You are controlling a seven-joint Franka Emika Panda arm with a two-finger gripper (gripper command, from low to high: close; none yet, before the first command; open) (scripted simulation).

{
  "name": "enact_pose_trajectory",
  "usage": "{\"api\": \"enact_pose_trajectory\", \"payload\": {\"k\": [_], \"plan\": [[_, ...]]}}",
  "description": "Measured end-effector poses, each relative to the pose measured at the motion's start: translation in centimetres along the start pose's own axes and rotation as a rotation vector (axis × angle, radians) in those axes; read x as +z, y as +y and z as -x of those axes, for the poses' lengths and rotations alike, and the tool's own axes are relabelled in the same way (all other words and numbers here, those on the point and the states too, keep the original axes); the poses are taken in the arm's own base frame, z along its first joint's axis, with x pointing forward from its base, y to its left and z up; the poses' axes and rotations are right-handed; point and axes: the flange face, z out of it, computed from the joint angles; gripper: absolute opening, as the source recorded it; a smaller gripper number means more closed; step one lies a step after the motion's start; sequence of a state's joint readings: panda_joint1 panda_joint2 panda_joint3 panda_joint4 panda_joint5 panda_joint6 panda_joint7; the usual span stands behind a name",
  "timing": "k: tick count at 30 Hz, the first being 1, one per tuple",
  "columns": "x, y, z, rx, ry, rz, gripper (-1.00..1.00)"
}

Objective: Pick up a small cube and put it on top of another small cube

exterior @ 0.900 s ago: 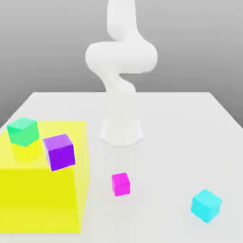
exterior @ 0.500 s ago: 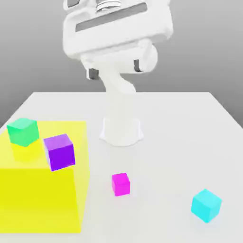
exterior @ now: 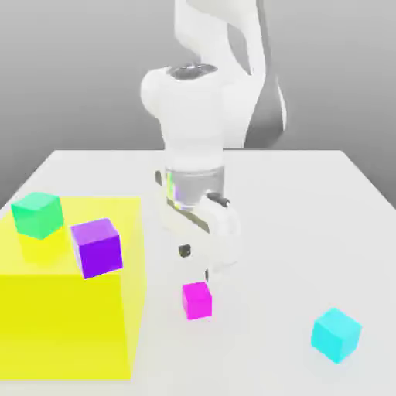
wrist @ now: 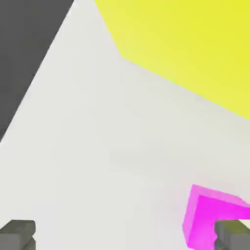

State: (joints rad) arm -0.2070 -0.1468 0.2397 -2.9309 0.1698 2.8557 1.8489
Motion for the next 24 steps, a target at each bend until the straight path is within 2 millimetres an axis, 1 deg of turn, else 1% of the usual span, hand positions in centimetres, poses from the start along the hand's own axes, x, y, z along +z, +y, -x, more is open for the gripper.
{"api": "enact_pose_trajectory", "payload": {"k": [2, 4, 15, 20, 24], "plan": [[2.1, 2.0, -0.9, 0.077, 0.029, 0.037, 0.00], [3.1, 2.6, -1.2, 0.107, 0.040, 0.051, 0.00], [6.5, 2.0, -1.4, 0.114, 0.033, 0.048, 0.00], [8.2, 2.4, -1.5, 0.115, 0.035, 0.049, 0.00], [9.6, 3.2, -1.6, 0.117, 0.042, 0.054, 0.00]]}}
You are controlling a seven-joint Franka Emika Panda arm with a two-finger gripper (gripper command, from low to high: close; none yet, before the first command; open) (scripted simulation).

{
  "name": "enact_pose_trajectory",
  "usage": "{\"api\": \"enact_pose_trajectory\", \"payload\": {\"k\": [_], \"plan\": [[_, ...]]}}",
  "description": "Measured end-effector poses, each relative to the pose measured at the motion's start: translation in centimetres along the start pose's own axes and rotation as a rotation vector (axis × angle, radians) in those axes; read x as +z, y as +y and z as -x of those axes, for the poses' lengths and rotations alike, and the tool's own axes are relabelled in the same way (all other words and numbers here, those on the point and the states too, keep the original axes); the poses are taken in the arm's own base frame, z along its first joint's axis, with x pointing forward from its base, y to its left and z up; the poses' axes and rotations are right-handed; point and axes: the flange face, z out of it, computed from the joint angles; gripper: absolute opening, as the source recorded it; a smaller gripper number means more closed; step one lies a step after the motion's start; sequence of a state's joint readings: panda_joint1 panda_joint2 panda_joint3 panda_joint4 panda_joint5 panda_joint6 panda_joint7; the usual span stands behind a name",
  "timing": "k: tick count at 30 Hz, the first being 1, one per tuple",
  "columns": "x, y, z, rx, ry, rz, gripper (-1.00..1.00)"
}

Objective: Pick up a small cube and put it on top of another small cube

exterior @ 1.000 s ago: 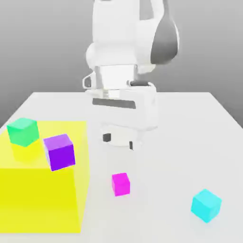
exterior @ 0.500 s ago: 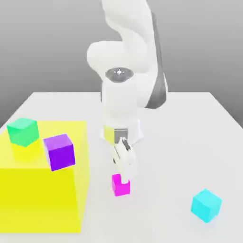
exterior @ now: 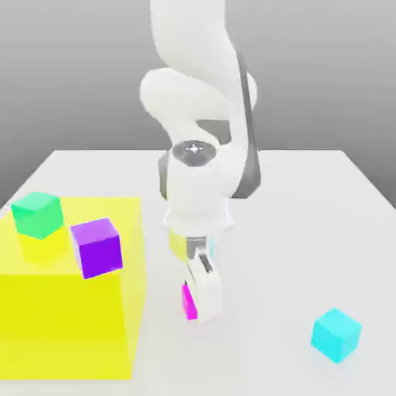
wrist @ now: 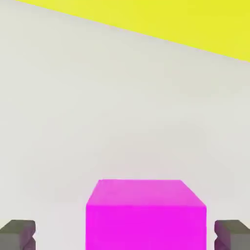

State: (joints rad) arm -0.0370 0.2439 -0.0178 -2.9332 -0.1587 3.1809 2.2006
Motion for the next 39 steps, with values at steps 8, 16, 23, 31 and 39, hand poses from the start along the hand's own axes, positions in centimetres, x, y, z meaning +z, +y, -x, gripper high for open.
{"api": "enact_pose_trajectory", "payload": {"k": [8, 16, 23, 31, 39], "plan": [[0.2, 0.1, 0.0, 0.001, 0.000, -0.001, -1.00], [-2.5, -0.9, 0.2, -0.004, -0.010, -0.008, -1.00], [-4.7, -0.7, 0.3, -0.006, -0.008, -0.005, -1.00], [-6.8, -0.1, 1.5, -0.070, 0.028, 0.003, -1.00], [-10.9, -3.5, 9.2, -0.459, 0.239, -0.031, -1.00]]}}
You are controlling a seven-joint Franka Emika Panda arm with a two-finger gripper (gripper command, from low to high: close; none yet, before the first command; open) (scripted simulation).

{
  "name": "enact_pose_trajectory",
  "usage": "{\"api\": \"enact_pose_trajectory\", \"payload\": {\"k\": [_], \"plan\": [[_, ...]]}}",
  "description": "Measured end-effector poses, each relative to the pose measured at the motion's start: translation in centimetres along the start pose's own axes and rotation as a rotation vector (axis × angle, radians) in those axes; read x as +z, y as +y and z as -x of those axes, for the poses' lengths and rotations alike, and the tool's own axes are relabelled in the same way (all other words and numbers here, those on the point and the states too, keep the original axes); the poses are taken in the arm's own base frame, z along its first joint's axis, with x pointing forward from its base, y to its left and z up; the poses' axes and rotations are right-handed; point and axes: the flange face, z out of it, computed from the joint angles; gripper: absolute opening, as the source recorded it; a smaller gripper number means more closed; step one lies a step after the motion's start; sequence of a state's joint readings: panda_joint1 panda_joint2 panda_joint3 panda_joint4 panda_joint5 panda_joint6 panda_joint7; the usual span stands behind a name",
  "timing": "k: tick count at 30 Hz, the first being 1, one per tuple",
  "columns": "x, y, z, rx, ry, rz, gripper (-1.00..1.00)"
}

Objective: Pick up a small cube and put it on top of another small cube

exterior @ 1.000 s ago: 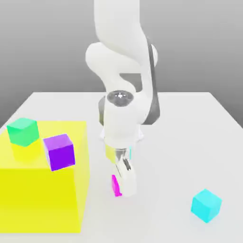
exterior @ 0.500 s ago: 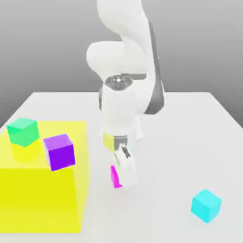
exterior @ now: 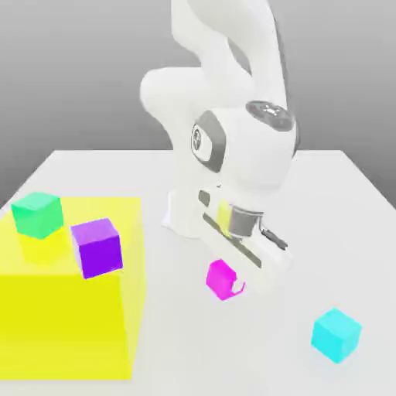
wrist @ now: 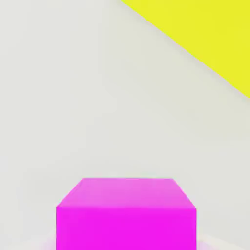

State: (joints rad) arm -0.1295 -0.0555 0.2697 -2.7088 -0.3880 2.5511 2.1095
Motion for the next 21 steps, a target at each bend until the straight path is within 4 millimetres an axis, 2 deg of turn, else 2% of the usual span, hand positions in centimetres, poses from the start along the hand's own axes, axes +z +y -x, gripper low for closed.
{"api": "enact_pose_trajectory", "payload": {"k": [5, 10, 15, 21], "plan": [[-4.9, -4.4, -4.3, -0.107, 0.074, 0.018, -1.00], [-10.4, -7.3, -9.8, -0.192, 0.130, 0.058, -1.00], [-11.8, -6.8, -16.2, -0.154, 0.048, 0.085, -1.00], [-12.6, -4.6, -23.5, -0.088, -0.070, 0.081, -1.00]]}}
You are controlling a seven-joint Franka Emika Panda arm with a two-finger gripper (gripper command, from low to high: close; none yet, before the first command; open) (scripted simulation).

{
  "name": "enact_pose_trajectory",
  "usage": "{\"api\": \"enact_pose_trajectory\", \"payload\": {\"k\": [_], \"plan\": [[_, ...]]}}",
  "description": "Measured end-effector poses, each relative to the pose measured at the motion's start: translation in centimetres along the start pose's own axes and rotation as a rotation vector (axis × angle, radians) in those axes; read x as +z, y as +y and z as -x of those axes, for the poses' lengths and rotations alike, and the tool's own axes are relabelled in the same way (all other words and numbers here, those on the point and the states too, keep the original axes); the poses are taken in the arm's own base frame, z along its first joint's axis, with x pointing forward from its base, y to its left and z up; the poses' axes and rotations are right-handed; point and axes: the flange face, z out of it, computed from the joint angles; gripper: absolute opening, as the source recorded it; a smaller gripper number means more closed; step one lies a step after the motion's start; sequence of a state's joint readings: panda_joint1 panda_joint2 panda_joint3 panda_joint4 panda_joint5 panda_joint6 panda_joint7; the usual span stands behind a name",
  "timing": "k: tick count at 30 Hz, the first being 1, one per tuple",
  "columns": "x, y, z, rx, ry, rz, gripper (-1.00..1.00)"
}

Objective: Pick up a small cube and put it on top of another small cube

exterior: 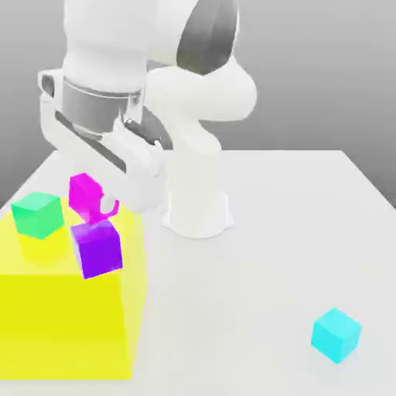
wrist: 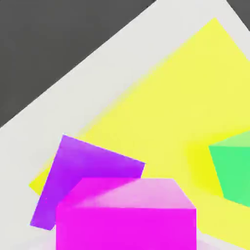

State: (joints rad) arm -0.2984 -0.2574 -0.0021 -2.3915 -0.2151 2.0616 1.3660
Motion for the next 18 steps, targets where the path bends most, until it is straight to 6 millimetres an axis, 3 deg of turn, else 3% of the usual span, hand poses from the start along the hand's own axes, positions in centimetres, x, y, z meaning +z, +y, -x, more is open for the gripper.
{"api": "enact_pose_trajectory", "payload": {"k": [9, 11, 14, 15, 18], "plan": [[-1.6, 6.2, -9.1, 0.088, -0.145, -0.083, -1.00], [-0.3, 7.0, -10.0, 0.110, -0.166, -0.104, -1.00], [3.7, 6.8, -9.7, 0.116, -0.171, -0.110, -1.00], [4.6, 6.8, -9.5, 0.117, -0.172, -0.110, 1.00], [4.6, 6.8, -9.5, 0.117, -0.172, -0.110, 1.00]]}}
